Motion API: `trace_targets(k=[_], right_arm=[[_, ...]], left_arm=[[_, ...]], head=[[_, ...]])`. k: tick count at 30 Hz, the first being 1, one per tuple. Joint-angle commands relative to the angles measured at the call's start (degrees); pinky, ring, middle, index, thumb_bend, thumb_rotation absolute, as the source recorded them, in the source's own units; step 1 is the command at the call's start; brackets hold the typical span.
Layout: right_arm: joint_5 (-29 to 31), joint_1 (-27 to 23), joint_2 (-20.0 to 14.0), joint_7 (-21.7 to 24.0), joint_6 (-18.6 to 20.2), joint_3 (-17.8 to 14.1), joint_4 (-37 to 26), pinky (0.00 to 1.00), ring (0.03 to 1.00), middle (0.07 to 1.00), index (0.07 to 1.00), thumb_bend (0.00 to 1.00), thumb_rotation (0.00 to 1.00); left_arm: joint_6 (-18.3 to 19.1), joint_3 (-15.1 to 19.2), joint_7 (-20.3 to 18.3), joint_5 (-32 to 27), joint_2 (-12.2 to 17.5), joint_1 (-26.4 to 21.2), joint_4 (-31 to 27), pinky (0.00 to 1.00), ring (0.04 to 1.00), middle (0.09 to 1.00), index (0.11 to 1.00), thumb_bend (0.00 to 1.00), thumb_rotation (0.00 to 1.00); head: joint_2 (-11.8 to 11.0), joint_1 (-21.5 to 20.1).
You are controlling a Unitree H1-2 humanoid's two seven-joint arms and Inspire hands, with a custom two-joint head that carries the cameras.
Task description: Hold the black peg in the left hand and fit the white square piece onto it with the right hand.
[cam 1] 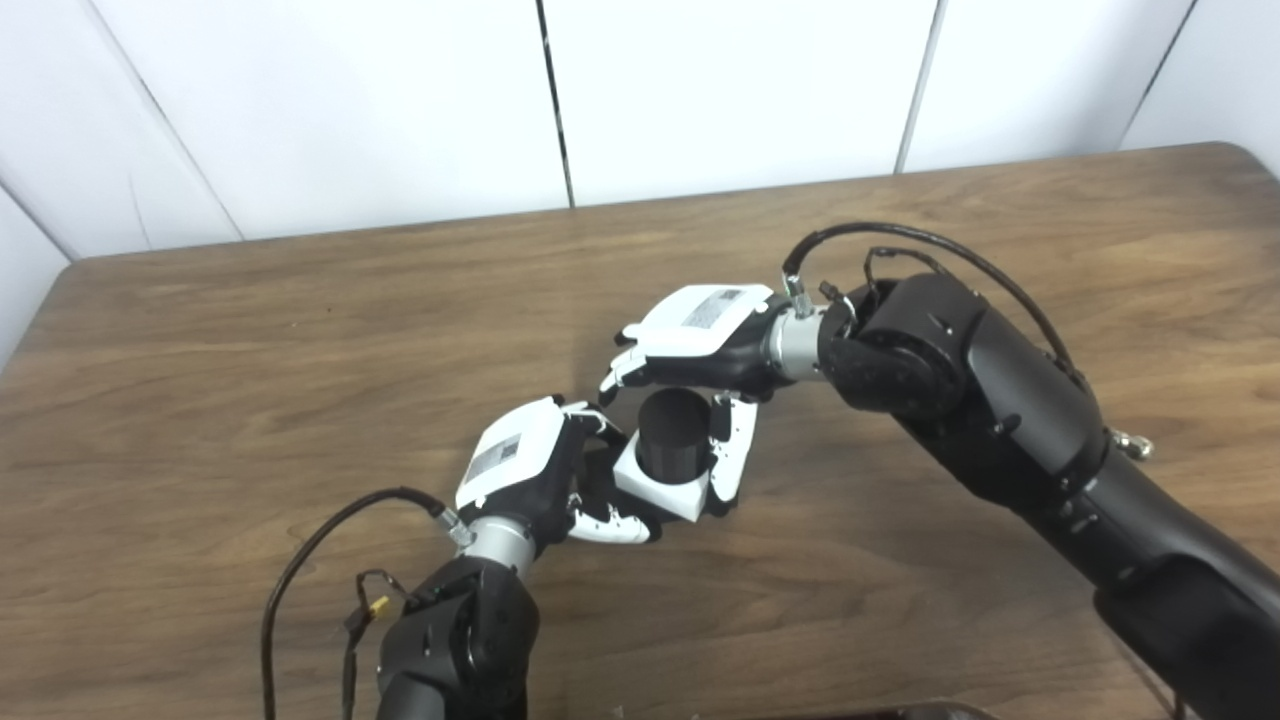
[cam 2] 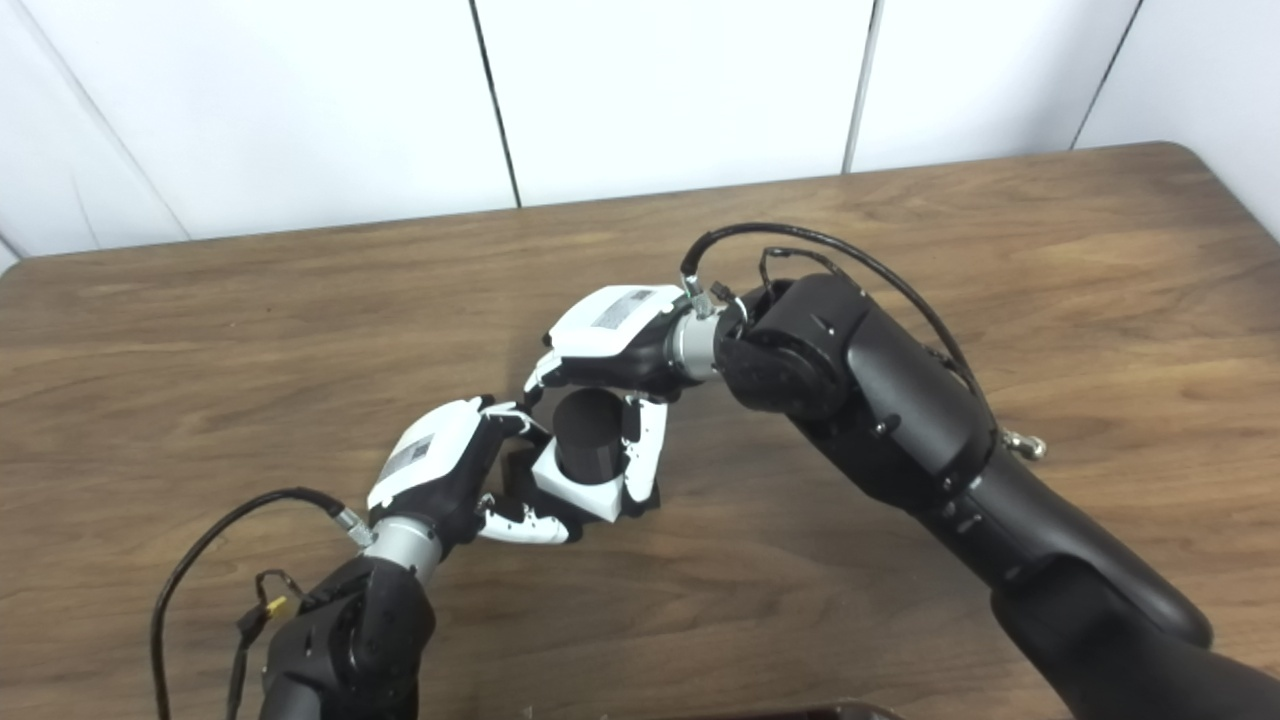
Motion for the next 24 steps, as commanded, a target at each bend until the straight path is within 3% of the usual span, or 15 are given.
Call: trace_targets(k=[1, 18, 20, 22, 24], right_arm=[[0.57, -4.00, -0.16, 0.15, 1.09, -1.64, -0.99, 1.00, 1.000, 0.939, 0.899, 1.00, 0.40], [0.76, -5.18, -0.52, 0.61, 1.54, -2.84, -1.79, 1.00, 1.000, 0.924, 0.857, 1.00, 0.40], [0.78, -5.23, -0.49, 0.67, 1.65, -2.92, -1.76, 1.00, 1.000, 0.923, 0.855, 1.00, 0.39], [0.75, -5.26, -0.44, 0.62, 1.71, -2.97, -1.64, 1.00, 1.000, 0.923, 0.856, 1.00, 0.38], [0.77, -5.27, -0.37, 0.49, 1.64, -3.05, -1.43, 1.00, 1.000, 0.923, 0.856, 1.00, 0.38]], left_arm=[[0.19, -0.76, -2.48, 0.41, -0.32, 0.64, 1.54, 1.00, 1.000, 0.897, 0.486, 0.52, 0.06], [-0.06, -1.81, -7.35, 0.68, 1.62, -1.09, 1.07, 1.00, 1.000, 0.890, 0.494, 0.52, 0.08], [-0.04, -2.08, -8.24, 0.87, 2.01, -1.34, 0.71, 1.00, 1.000, 0.895, 0.643, 0.80, 0.22], [0.12, -1.88, -9.07, 1.09, 1.98, -1.53, 0.55, 1.00, 1.000, 0.902, 0.762, 0.91, 0.29], [0.15, -1.85, -9.82, 1.33, 2.15, -1.77, 0.46, 1.00, 1.000, 0.910, 0.820, 0.96, 0.32]], head=[[0.03, -0.10], [-0.18, 0.32], [-0.18, 0.32], [-0.24, 0.33], [-0.20, 0.36]])
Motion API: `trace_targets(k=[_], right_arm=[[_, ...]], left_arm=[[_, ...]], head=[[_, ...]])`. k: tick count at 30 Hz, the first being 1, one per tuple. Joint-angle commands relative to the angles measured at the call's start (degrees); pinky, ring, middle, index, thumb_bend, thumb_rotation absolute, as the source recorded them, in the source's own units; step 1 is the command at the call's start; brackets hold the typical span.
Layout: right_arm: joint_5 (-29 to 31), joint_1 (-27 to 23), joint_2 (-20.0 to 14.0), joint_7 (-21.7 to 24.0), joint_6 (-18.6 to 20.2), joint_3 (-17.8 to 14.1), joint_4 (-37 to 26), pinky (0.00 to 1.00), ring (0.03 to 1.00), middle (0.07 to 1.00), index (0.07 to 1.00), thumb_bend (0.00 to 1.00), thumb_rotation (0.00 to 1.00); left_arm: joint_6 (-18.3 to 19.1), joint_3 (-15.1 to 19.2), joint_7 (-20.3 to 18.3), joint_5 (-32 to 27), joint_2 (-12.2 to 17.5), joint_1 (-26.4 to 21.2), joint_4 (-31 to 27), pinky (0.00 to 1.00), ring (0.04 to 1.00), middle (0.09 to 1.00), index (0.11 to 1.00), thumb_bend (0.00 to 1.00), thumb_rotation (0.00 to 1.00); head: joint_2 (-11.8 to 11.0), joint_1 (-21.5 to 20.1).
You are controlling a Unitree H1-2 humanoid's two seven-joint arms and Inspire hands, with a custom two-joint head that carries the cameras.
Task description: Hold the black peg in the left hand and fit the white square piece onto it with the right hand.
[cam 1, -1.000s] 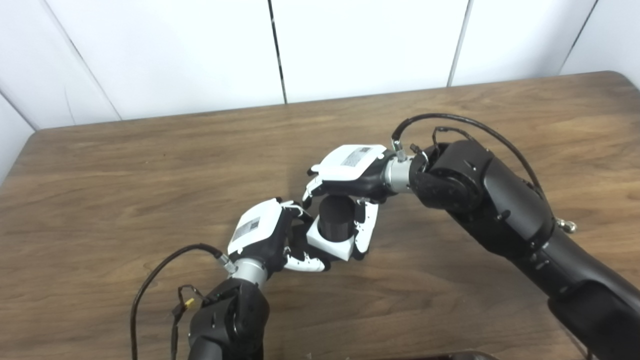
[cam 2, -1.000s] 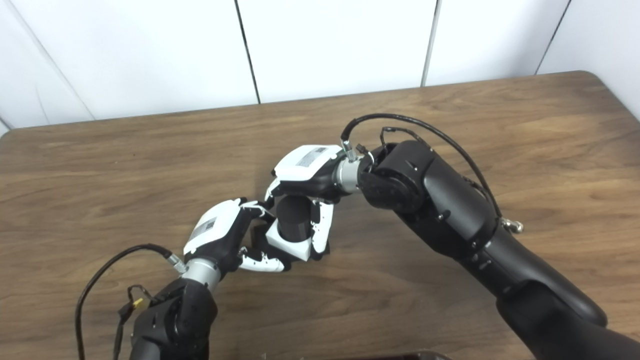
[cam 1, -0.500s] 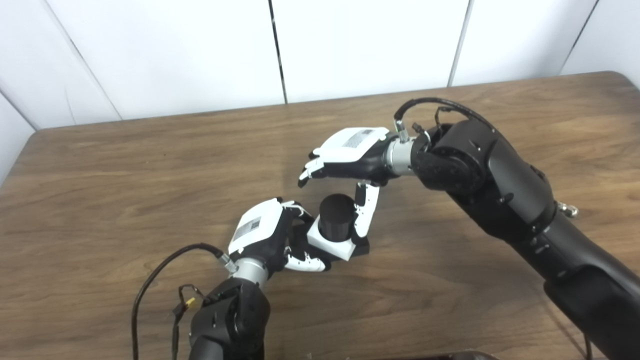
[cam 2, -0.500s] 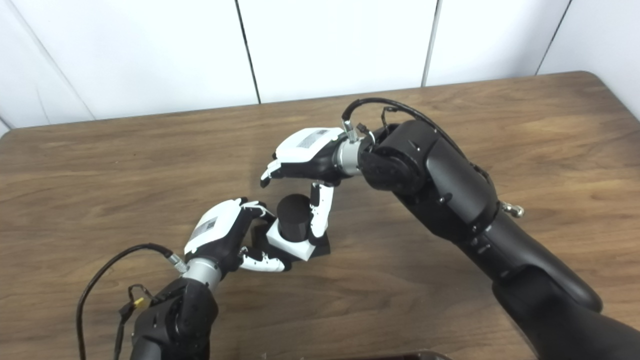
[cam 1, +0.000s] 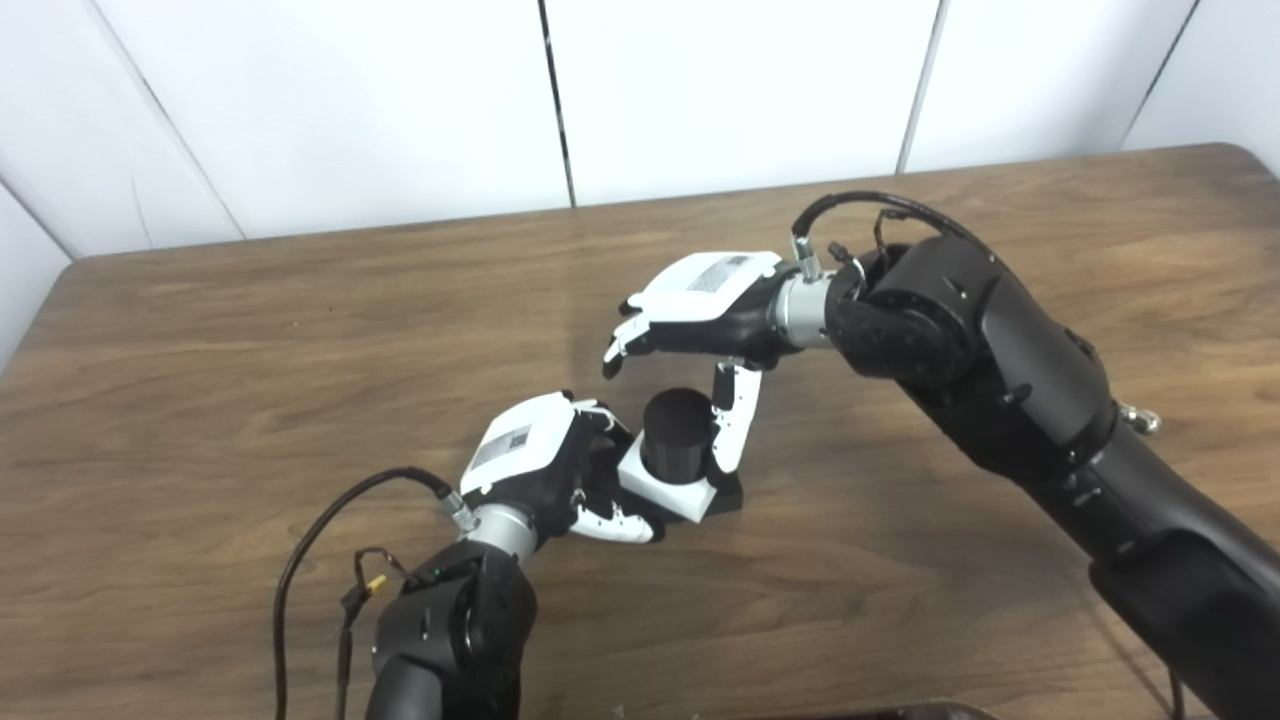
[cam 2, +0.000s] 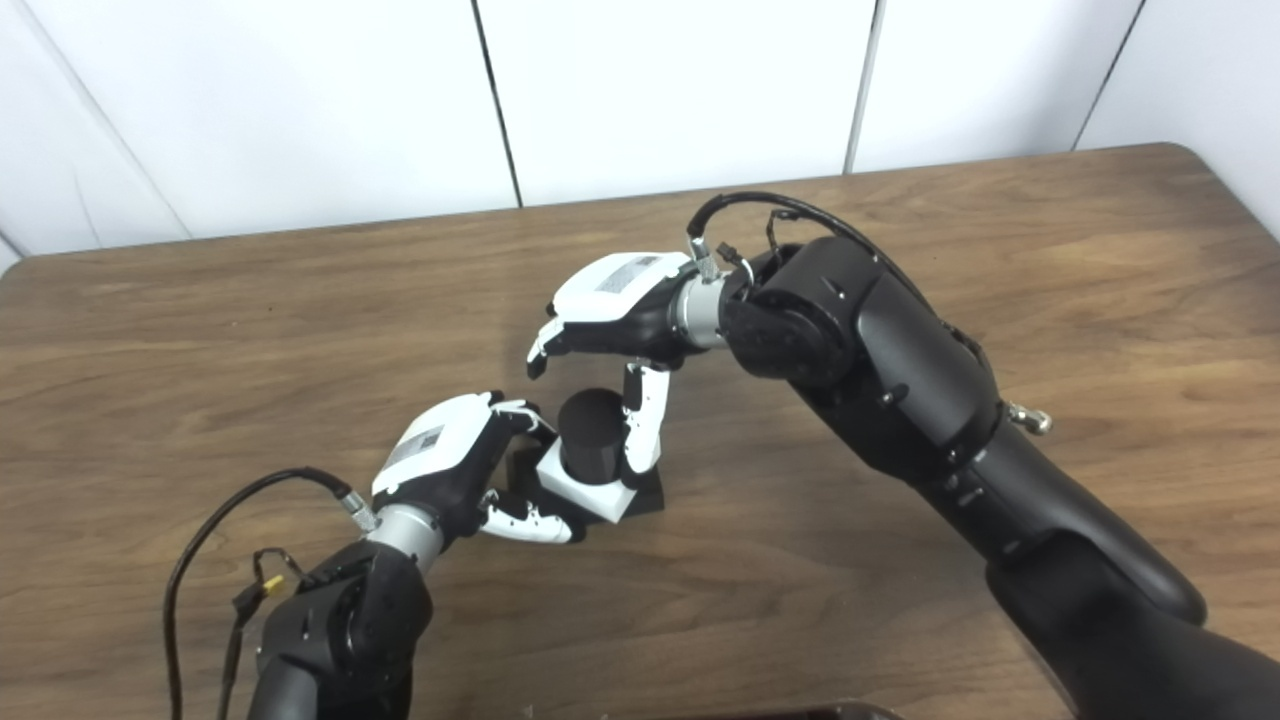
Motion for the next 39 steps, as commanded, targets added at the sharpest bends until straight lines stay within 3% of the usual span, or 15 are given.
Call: trace_targets(k=[1, 7, 13, 18, 25, 34, 39], right_arm=[[0.30, -3.00, -0.29, -1.24, 0.30, -1.27, -1.14, 1.00, 1.000, 0.923, 0.857, 1.00, 0.38], [0.24, -2.95, -0.38, -1.69, 0.06, -1.53, -0.96, 1.00, 1.000, 0.918, 0.855, 1.00, 0.39], [0.39, -2.84, -0.31, -2.50, -0.50, -1.68, -0.37, 1.00, 1.000, 0.916, 0.852, 1.00, 0.39], [0.43, -2.96, -0.25, -2.78, -0.49, -1.62, -0.17, 1.00, 1.000, 0.916, 0.853, 1.00, 0.40], [0.32, -3.17, -0.51, -2.55, -0.08, -1.72, -0.08, 1.00, 1.000, 0.919, 0.848, 1.00, 0.40], [0.56, -2.95, -0.62, -4.00, 0.35, -3.49, 0.03, 1.00, 1.000, 0.917, 0.864, 1.00, 0.39], [0.69, -3.32, -1.16, -4.08, 0.27, -4.72, -0.17, 1.00, 1.000, 0.917, 0.878, 1.00, 0.39]], left_arm=[[0.25, -0.91, -4.71, 0.35, 0.46, 0.30, 0.65, 1.00, 1.000, 0.930, 0.869, 0.98, 0.35], [0.13, -0.77, -8.67, -0.28, 2.33, -1.32, -0.29, 1.00, 1.000, 0.993, 0.989, 1.00, 0.41], [0.10, -0.83, -11.22, -0.44, 3.71, -2.73, -1.22, 1.00, 1.000, 1.000, 1.000, 1.00, 0.42], [-0.26, -0.87, -10.53, -0.11, 4.20, -3.04, -1.71, 1.00, 1.000, 1.000, 1.000, 1.00, 0.43], [-1.27, -0.58, -6.65, 4.70, 3.45, -2.66, -4.58, 1.00, 1.000, 0.997, 1.000, 1.00, 0.44], [-1.58, 3.96, -7.28, 6.92, 1.17, -6.26, -8.89, 1.00, 1.000, 0.973, 0.973, 1.00, 0.44], [-0.55, 7.80, -13.18, 8.10, 0.14, -10.07, -11.87, 1.00, 1.000, 0.955, 0.947, 1.00, 0.45]], head=[[0.06, -0.08], [-0.17, -0.04], [-0.44, -0.14], [-0.57, -0.18], [-0.85, 0.64], [-1.44, 1.21], [-1.52, 1.65]])
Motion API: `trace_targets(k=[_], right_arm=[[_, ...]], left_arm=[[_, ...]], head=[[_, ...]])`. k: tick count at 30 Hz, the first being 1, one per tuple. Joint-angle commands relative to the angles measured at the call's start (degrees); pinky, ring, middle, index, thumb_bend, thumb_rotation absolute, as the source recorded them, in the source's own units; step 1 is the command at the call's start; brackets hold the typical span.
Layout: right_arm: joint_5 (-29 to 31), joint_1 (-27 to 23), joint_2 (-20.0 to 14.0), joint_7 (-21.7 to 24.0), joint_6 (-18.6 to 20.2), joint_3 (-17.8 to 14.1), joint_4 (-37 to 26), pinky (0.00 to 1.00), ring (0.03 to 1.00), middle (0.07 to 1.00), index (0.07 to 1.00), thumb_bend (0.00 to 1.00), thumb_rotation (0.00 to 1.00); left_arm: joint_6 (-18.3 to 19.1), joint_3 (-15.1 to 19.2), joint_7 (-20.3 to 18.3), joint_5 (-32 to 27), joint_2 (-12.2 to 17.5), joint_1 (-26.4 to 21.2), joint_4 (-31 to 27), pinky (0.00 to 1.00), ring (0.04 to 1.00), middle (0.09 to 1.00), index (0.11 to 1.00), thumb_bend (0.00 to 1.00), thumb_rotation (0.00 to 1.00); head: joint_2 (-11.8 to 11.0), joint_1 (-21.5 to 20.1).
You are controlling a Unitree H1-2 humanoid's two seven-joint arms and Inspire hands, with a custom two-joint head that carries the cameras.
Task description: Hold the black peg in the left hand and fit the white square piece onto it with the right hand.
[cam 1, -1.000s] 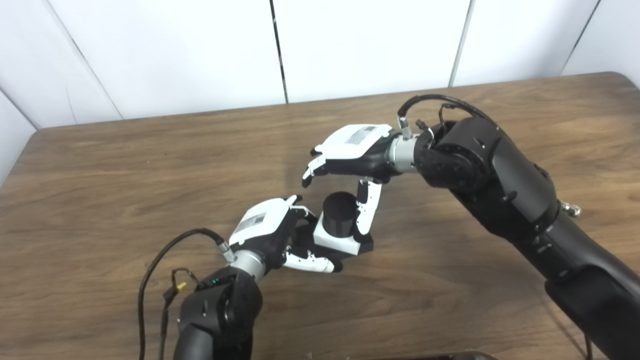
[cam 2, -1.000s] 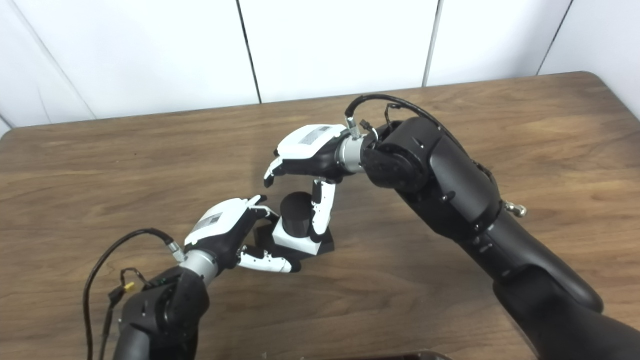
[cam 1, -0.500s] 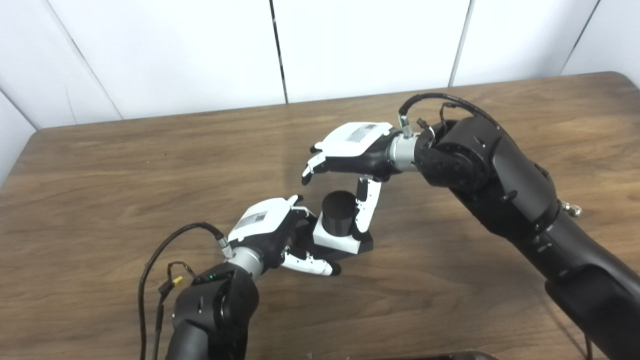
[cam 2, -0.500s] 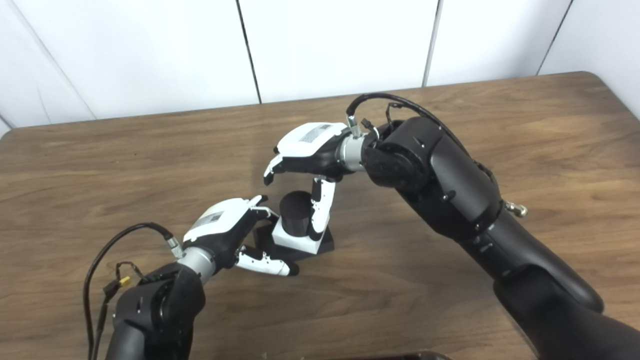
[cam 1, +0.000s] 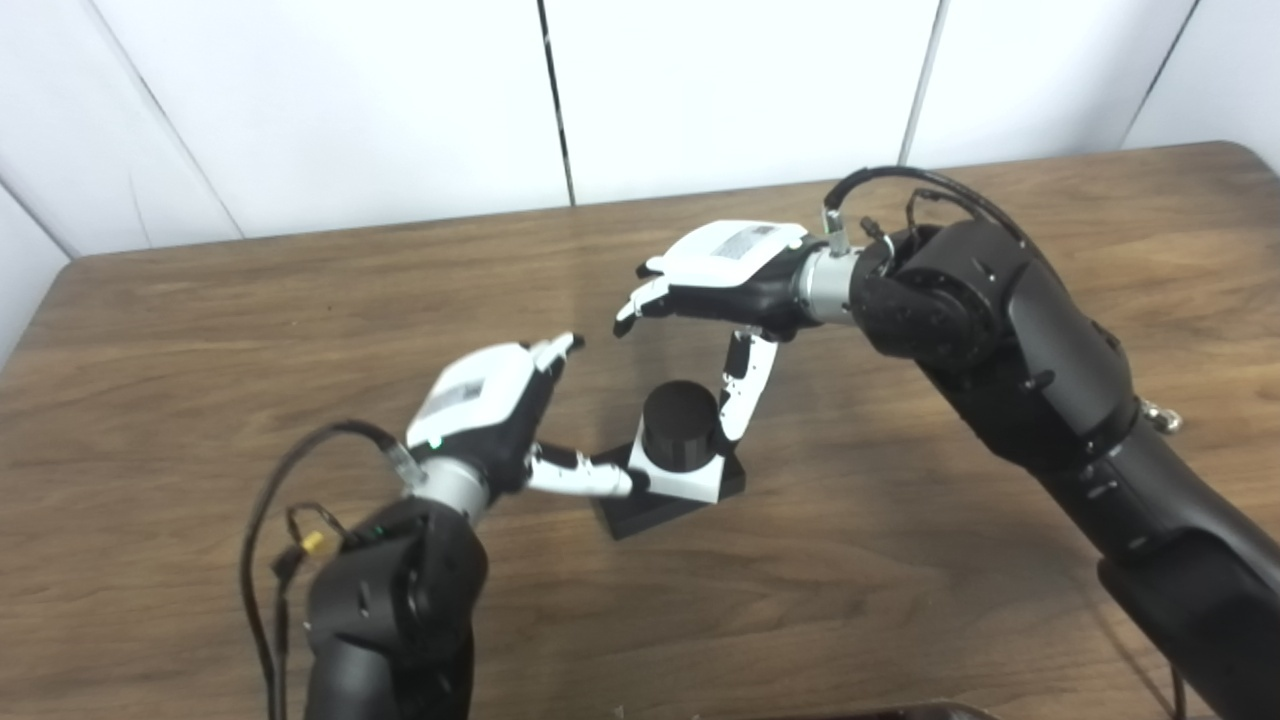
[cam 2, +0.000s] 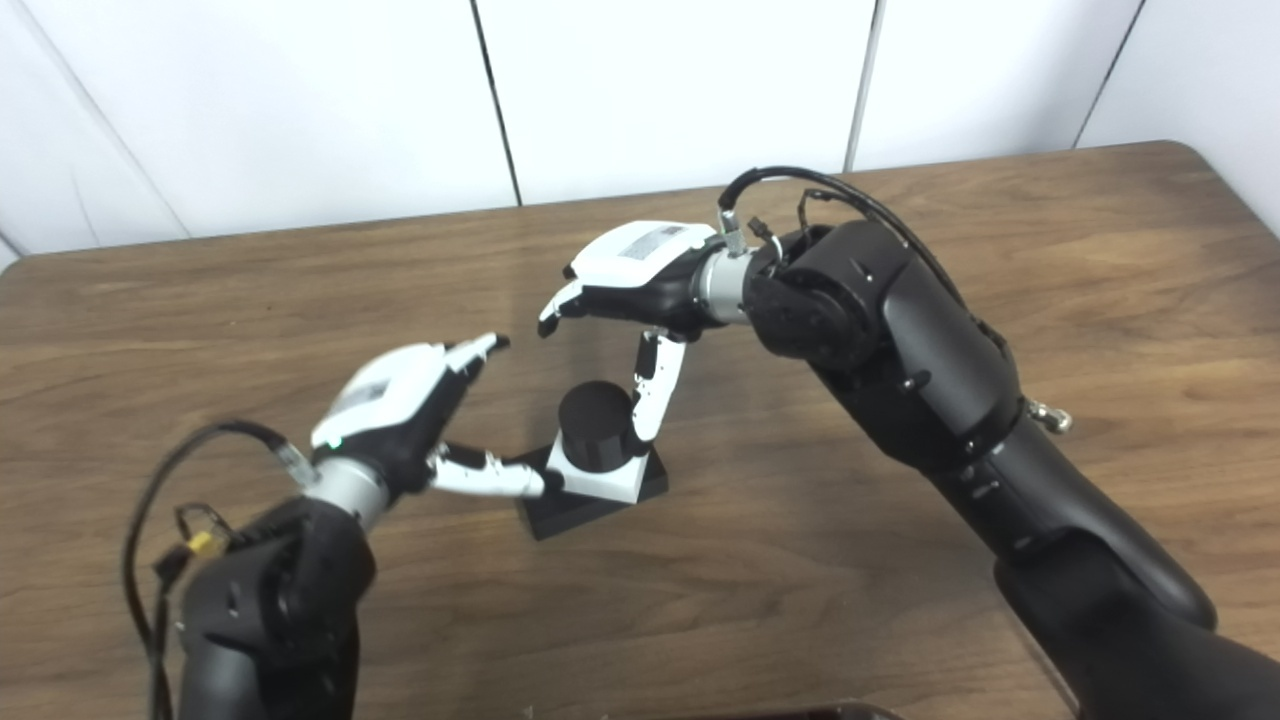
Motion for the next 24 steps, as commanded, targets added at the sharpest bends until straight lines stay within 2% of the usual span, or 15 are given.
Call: trace_targets(k=[1, 4, 9, 13, 15, 17, 19, 24], right_arm=[[0.45, -3.30, -1.10, -1.45, 0.53, -1.57, -1.29, 1.00, 1.000, 0.917, 0.878, 1.00, 0.38], [0.82, -3.70, -1.50, -1.11, 0.81, -2.11, -1.39, 1.00, 1.000, 0.920, 0.880, 1.00, 0.39], [1.84, -4.57, -2.31, -0.32, 1.56, -2.88, -1.39, 1.00, 1.000, 0.921, 0.882, 1.00, 0.41], [3.07, -5.52, -4.14, 0.81, 2.26, -3.71, -1.86, 1.00, 1.000, 0.925, 0.886, 1.00, 0.45], [4.46, -5.89, -5.32, 1.45, 3.08, -4.48, -2.15, 1.00, 1.000, 0.927, 0.889, 1.00, 0.47], [6.01, -6.45, -7.02, 2.56, 4.37, -5.49, -2.24, 1.00, 1.000, 0.928, 0.892, 1.00, 0.48], [6.74, -6.80, -8.06, 3.20, 5.21, -5.79, -2.27, 1.00, 1.000, 0.932, 0.898, 1.00, 0.48], [8.31, -6.78, -11.29, 3.60, 5.95, -6.56, -2.01, 1.00, 1.000, 0.943, 0.900, 1.00, 0.48]], left_arm=[[0.02, 1.38, -1.81, 1.17, -0.58, -3.61, -2.65, 1.00, 1.000, 0.952, 0.943, 1.00, 0.45], [-0.39, 3.23, -4.69, 1.02, -0.43, -5.70, -3.96, 1.00, 1.000, 0.948, 0.934, 1.00, 0.46], [0.01, 6.59, -11.28, 1.50, -0.72, -8.61, -6.79, 1.00, 1.000, 0.946, 0.945, 1.00, 0.40], [-0.23, 9.81, -15.11, -0.43, 1.36, -9.49, -8.38, 1.00, 1.000, 0.944, 0.950, 1.00, 0.42], [-0.65, 10.93, -15.73, -2.32, 3.28, -9.32, -8.81, 1.00, 1.000, 0.939, 0.954, 1.00, 0.46], [0.23, 12.05, -16.01, -6.04, 6.67, -8.94, -9.20, 1.00, 1.000, 0.947, 0.961, 1.00, 0.48], [0.80, 12.74, -16.09, -8.48, 8.72, -8.64, -9.21, 1.00, 1.000, 0.957, 0.965, 1.00, 0.50], [1.00, 16.95, -15.26, -13.29, 9.98, -6.01, -7.35, 0.96, 0.990, 0.958, 0.960, 1.00, 0.45]], head=[[0.05, 0.14], [-0.07, 0.15], [0.01, 0.13], [-0.14, 0.13], [-0.31, 0.07], [-0.53, 0.03], [-0.66, -0.03], [-0.77, -0.03]])
